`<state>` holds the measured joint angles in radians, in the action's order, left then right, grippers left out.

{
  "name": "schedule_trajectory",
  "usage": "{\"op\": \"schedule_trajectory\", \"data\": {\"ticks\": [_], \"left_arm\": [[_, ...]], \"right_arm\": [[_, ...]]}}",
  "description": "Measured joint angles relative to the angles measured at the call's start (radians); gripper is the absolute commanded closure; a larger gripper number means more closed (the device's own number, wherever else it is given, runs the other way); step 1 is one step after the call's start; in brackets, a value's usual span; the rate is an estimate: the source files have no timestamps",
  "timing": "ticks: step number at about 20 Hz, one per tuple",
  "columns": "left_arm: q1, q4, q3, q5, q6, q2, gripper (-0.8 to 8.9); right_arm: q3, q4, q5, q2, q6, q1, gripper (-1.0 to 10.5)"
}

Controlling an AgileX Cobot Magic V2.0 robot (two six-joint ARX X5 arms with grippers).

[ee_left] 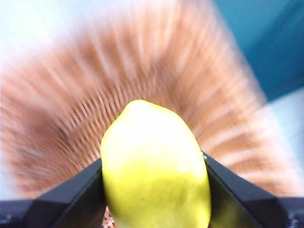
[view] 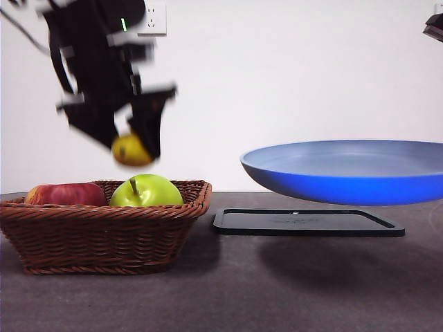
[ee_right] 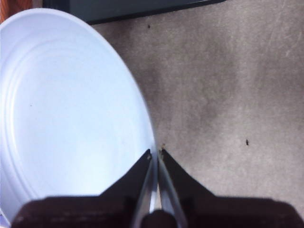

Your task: Take the lemon from the basket,put the lemon in the plate,hand out the plate

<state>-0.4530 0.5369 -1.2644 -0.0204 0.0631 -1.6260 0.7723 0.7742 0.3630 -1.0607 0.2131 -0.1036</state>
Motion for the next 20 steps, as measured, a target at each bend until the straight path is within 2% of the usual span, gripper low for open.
{"op": "schedule_trajectory", "data": {"ticks": [2,4,5,8,11,20], "left_arm": [[-0.030,0.000,0.000,0.102,0.031,0.124,6.22],[-0.121,-0.035,0.000,0.276,0.080,0.175,6.22],[-0.193,-0.053,0.000,0.301,0.096,0.172,6.22],[-0.373,-0.103,0.000,0.212,0.094,0.135,6.22],[-0.502,-0.154,0.000,0.109,0.059,0.075,6.22],[-0.560,-0.169,0.000,0.101,0.048,-0.113,6.04]], "right_arm": [[0.000,0.000,0.000,0.000,0.000,0.000,9.4],[0.000,0.000,0.000,-0.002,0.000,0.000,9.4],[0.000,0.000,0.001,-0.002,0.000,0.000,9.4],[0.000,0.000,0.001,-0.003,0.000,0.000,9.4],[0.000,0.016,0.001,-0.003,0.000,0.000,9.4],[0.000,0.068,0.021,-0.003,0.000,0.000,9.4]]}}
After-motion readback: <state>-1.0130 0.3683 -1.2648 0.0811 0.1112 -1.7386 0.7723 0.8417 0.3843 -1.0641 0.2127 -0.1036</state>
